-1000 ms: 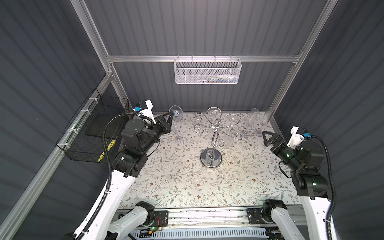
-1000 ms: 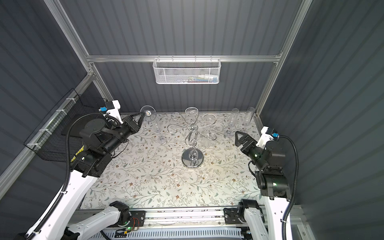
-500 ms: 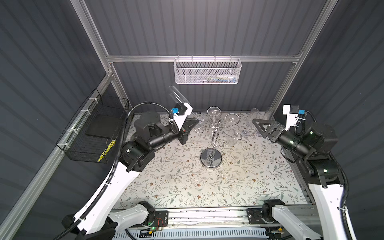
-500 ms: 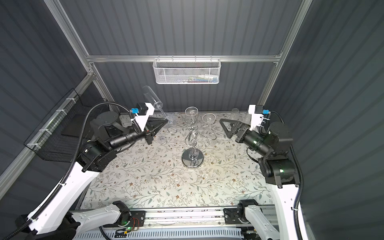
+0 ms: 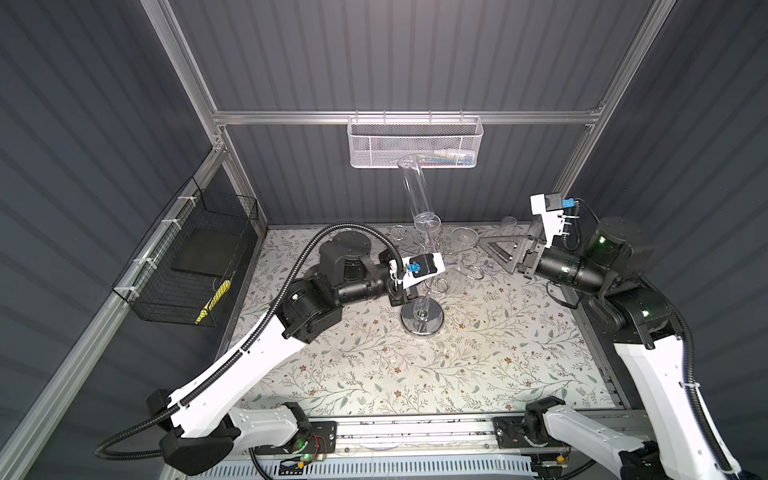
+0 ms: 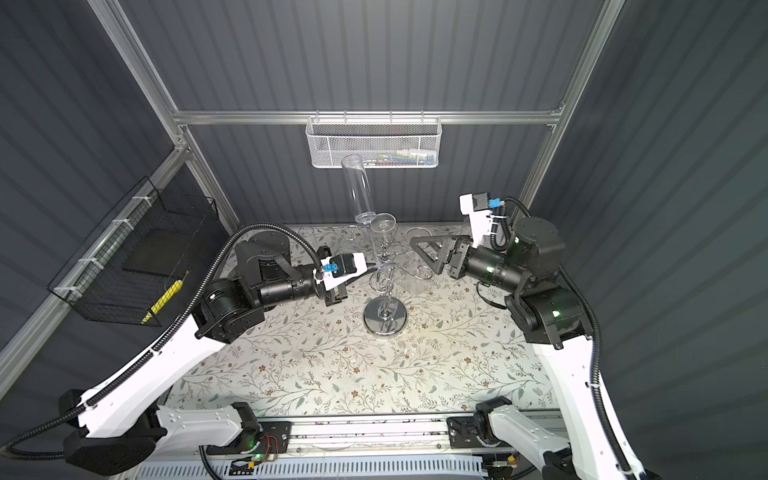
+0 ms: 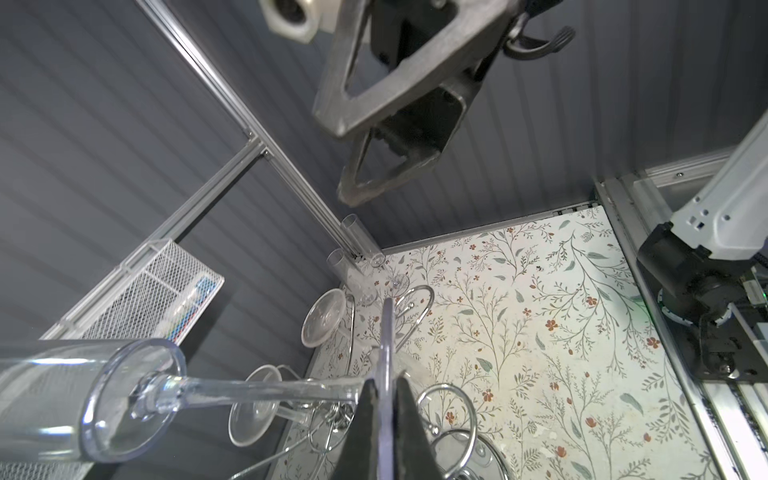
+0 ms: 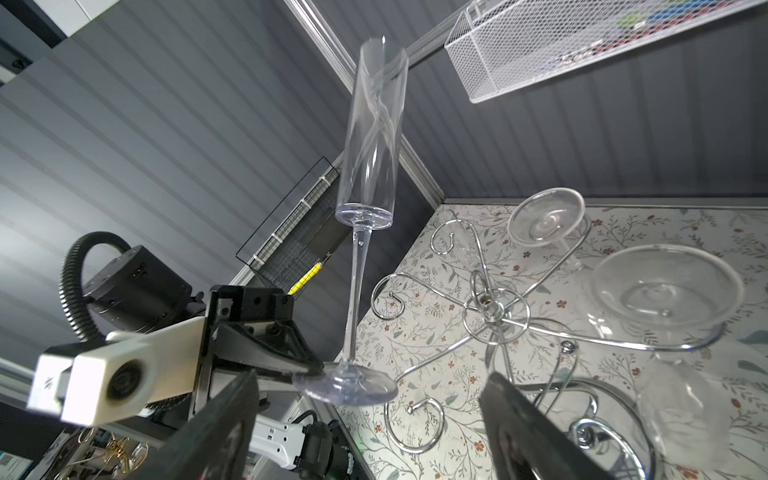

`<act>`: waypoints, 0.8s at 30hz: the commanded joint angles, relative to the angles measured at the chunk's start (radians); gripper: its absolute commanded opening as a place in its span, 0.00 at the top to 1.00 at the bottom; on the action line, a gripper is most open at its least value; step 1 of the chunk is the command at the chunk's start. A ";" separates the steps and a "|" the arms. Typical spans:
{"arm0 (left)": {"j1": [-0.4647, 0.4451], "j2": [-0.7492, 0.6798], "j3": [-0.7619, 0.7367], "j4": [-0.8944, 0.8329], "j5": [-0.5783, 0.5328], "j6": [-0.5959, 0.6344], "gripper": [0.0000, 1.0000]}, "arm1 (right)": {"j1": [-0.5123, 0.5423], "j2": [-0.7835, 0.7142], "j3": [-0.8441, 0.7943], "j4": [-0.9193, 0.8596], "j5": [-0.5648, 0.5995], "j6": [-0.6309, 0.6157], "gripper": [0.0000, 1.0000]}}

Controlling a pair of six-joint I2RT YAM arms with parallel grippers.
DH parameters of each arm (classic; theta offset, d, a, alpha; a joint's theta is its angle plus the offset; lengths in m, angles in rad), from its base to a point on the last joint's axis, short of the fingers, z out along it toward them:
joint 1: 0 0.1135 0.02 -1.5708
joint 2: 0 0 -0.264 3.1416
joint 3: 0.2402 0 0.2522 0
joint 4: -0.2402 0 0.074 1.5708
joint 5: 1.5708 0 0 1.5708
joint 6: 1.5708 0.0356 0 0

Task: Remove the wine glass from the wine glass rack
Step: 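Swing the held glass upright toward the right gripper while the right gripper reaches in, then close the right gripper on the glass stem above the left gripper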

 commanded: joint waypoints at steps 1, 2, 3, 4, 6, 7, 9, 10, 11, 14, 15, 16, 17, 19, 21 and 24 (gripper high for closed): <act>-0.037 0.016 0.053 0.014 -0.051 0.144 1.00 | 0.035 0.007 0.033 -0.041 0.019 -0.045 0.18; -0.050 0.021 0.053 0.013 -0.070 0.166 1.00 | 0.044 0.012 0.034 -0.043 0.023 -0.049 0.19; -0.070 0.028 0.052 0.014 -0.092 0.193 1.00 | 0.051 0.017 0.036 -0.044 0.026 -0.050 0.20; -0.087 0.034 0.050 0.014 -0.115 0.216 1.00 | 0.057 0.024 0.038 -0.044 0.032 -0.050 0.22; -0.117 0.043 0.042 0.022 -0.149 0.252 1.00 | 0.070 0.035 0.039 -0.041 0.039 -0.049 0.26; -0.128 0.047 0.035 0.032 -0.163 0.266 1.00 | 0.077 0.039 0.041 -0.037 0.043 -0.048 0.28; -0.144 0.051 0.027 0.047 -0.182 0.283 1.00 | 0.092 0.049 0.042 -0.031 0.050 -0.051 0.32; -0.150 0.055 0.027 0.052 -0.195 0.285 1.00 | 0.099 0.052 0.042 -0.028 0.055 -0.053 0.34; -0.152 0.059 0.029 0.053 -0.203 0.287 1.00 | 0.105 0.055 0.042 -0.025 0.062 -0.057 0.36; -0.158 0.066 0.032 0.046 -0.209 0.303 1.00 | 0.125 0.066 0.039 -0.025 0.085 -0.068 0.43; -0.160 0.070 0.033 0.045 -0.207 0.304 1.00 | 0.132 0.071 0.038 -0.026 0.088 -0.069 0.45; -0.162 0.071 0.032 0.046 -0.205 0.307 1.00 | 0.136 0.076 0.036 -0.023 0.090 -0.069 0.47; -0.163 0.071 0.032 0.048 -0.204 0.306 1.00 | 0.141 0.079 0.035 -0.021 0.090 -0.070 0.49; -0.165 0.072 0.031 0.053 -0.203 0.306 1.00 | 0.150 0.086 0.030 -0.012 0.094 -0.070 0.54; -0.164 0.077 0.033 0.052 -0.203 0.306 1.00 | 0.157 0.085 0.024 -0.003 0.096 -0.069 0.58; -0.165 0.083 0.035 0.048 -0.202 0.307 1.00 | 0.165 0.085 0.015 0.010 0.096 -0.065 0.62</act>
